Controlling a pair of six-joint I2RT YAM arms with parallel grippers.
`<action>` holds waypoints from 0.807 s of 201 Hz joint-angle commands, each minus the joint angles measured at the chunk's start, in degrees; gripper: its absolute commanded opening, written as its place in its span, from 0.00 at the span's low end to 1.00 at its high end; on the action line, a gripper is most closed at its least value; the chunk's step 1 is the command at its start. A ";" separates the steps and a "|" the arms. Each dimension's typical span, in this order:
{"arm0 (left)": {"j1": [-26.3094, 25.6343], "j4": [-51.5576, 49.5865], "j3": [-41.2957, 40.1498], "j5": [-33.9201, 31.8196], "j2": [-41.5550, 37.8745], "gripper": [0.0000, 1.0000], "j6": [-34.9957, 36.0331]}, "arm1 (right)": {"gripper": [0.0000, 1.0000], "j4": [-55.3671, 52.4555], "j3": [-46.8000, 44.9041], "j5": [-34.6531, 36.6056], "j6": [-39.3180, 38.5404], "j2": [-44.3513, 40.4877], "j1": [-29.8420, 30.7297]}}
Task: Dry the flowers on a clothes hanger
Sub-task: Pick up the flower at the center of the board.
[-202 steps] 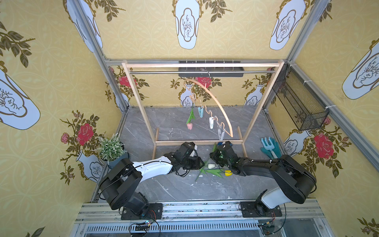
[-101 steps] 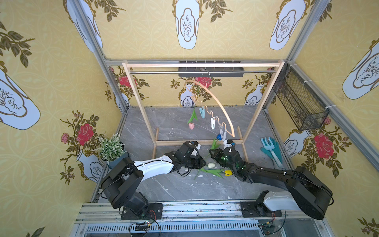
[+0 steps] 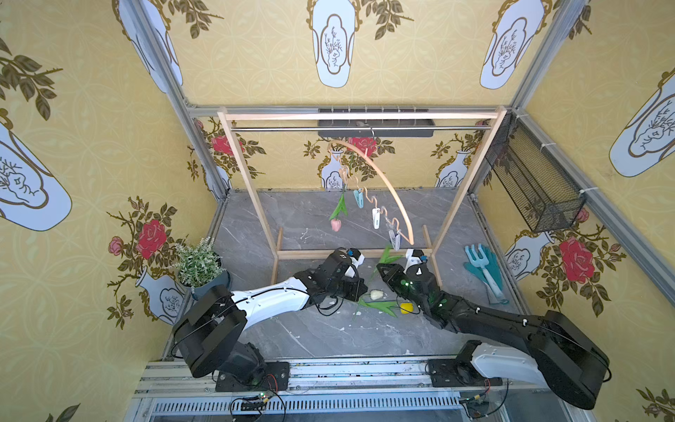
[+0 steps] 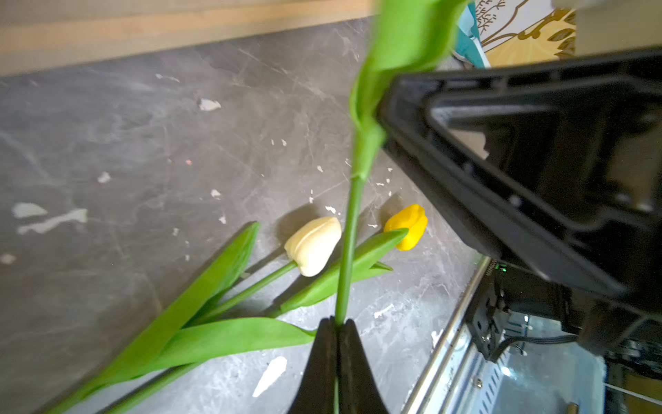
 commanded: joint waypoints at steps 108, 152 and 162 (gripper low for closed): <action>-0.72 -54.20 16.39 0.74 -11.27 0.00 35.38 | 0.73 -48.37 11.35 39.58 -21.67 -9.90 51.42; -1.04 -60.67 21.02 -5.99 -9.86 0.00 44.21 | 0.53 -51.62 21.35 31.36 -35.16 -5.91 49.39; -1.52 -61.07 21.87 -7.99 -9.10 0.00 45.72 | 0.50 -51.83 22.46 28.96 -37.71 -6.53 47.87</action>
